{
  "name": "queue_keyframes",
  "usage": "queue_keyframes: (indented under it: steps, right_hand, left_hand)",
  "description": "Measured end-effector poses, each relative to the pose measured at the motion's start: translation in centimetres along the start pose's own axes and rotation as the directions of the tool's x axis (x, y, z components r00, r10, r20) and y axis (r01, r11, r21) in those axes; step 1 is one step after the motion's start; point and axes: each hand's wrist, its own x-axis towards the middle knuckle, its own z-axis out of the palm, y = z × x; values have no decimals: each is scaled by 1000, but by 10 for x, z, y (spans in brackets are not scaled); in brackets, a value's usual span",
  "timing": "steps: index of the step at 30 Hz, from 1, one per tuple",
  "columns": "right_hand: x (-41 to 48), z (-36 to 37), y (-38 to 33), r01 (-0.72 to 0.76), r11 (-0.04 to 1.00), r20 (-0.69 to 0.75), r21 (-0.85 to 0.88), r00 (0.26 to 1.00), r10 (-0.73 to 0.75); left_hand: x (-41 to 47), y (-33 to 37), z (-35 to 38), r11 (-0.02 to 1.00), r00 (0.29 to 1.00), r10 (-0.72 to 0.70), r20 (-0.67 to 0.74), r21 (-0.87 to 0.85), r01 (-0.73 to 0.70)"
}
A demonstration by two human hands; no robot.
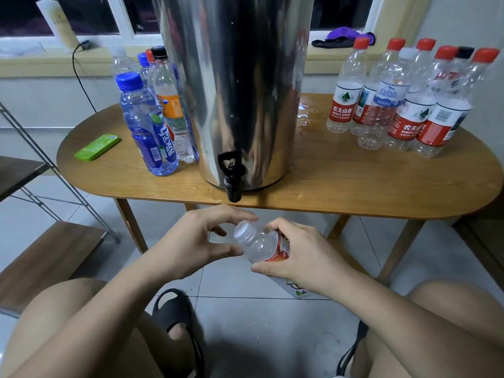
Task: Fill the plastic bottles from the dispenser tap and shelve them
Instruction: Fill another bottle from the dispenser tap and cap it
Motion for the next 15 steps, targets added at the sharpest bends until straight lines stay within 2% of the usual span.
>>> queue_keyframes:
  steps: [3, 9, 15]
  right_hand:
    - [1, 2, 1, -3, 1000, 24, -13, 1000, 4]
    - [3, 8, -1, -8, 999, 30, -51, 999, 10]
    - [6, 11, -1, -52, 999, -14, -13, 999, 52]
  left_hand:
    - [1, -6, 1, 1000, 1000, 4, -10, 13, -4]
    - [2, -8, 1, 993, 994, -98, -52, 55, 101]
    - [4, -30, -18, 968, 968, -145, -206, 174, 182]
